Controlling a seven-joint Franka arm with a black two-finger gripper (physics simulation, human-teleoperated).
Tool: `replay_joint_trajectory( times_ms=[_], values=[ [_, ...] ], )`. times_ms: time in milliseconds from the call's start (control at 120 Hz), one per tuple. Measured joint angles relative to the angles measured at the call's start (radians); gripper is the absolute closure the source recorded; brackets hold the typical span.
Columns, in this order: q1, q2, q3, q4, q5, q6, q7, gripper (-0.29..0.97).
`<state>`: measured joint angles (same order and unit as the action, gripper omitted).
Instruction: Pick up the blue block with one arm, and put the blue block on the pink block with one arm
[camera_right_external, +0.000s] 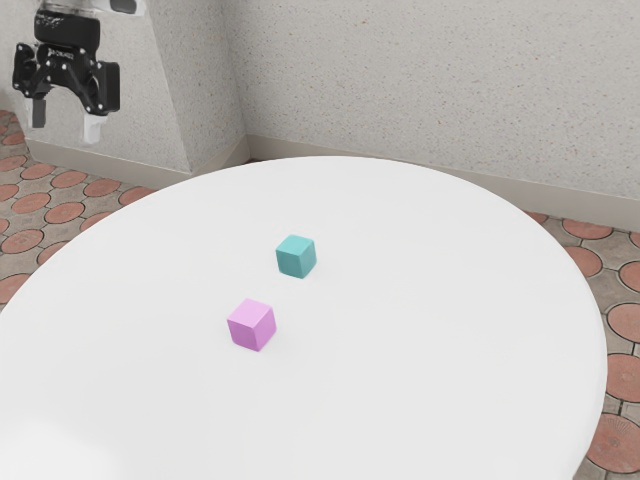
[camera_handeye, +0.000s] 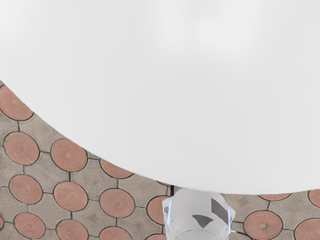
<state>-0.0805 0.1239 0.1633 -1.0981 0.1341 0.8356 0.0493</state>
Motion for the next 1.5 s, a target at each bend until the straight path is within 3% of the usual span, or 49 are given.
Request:
replay_joint_trajectory(
  times_ms=[133, 192, 333, 750, 1183, 1500],
  values=[
    [-0.006, -0.011, 0.001, -0.015, 0.017, 0.144, 0.016, 0.0],
    [0.005, -0.065, -0.038, 0.003, 0.029, 0.17, 0.022, 0.0],
    [-0.054, -0.062, -0.065, -0.011, -0.003, 0.26, 0.034, 0.0],
    [0.009, 0.241, -0.062, -0.016, -0.021, 0.549, 0.06, 0.0],
    [0.021, 0.603, -0.098, 0.06, -0.061, 0.959, 0.089, 0.0],
    [0.087, 0.796, -0.107, 0.153, -0.186, 1.136, 0.085, 0.0]
  ],
)
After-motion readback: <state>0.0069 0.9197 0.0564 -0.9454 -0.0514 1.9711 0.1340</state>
